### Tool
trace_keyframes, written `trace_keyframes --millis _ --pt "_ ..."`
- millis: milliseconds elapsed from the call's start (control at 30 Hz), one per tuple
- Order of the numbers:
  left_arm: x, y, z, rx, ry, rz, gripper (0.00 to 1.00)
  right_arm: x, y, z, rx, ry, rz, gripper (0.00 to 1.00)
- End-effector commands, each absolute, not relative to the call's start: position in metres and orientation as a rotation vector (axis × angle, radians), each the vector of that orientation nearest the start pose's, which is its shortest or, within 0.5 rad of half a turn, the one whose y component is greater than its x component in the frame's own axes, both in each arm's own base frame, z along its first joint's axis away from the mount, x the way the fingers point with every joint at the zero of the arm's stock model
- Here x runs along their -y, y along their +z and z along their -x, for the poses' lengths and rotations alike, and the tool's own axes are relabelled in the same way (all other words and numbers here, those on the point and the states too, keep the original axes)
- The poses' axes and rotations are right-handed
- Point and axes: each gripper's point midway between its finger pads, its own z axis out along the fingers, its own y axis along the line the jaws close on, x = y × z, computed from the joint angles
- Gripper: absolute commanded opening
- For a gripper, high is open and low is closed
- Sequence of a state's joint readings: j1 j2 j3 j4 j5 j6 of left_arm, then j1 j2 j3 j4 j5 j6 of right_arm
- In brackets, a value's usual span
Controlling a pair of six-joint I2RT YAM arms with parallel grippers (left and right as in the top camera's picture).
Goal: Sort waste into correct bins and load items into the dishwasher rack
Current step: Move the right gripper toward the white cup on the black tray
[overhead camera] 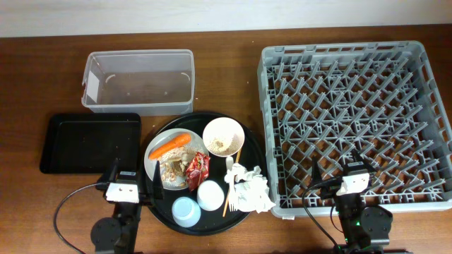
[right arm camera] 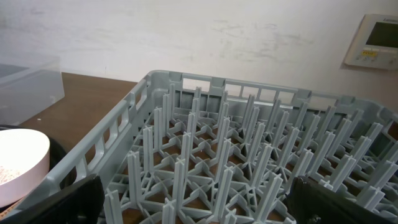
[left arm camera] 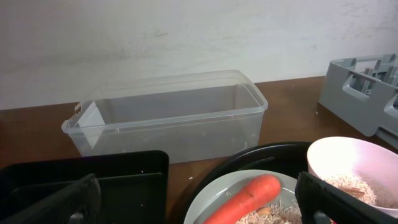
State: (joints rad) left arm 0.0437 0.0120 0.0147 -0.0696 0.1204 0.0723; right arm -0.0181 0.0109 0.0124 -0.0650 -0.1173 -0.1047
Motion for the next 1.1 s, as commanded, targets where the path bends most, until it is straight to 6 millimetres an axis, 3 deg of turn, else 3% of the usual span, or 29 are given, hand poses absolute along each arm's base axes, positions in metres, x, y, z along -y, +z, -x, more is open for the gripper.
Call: trace_keyframes --millis 0,933,1067 --pt "0.011 0.16 -0.245 -1.63 -0.002 -0.139 0.99 -0.017 0.158 -0.246 -1.633 0.012 0.157 0.98" --pt "0.011 0.16 -0.245 -1.63 -0.003 -0.139 0.99 -0.018 0.158 -0.245 -1.63 0.019 0.163 0.98" --pt "0.012 0.165 -0.245 -1.62 -0.019 -0.127 1.0 -0.022 0.17 -0.243 -1.621 0.142 0.069 0.98"
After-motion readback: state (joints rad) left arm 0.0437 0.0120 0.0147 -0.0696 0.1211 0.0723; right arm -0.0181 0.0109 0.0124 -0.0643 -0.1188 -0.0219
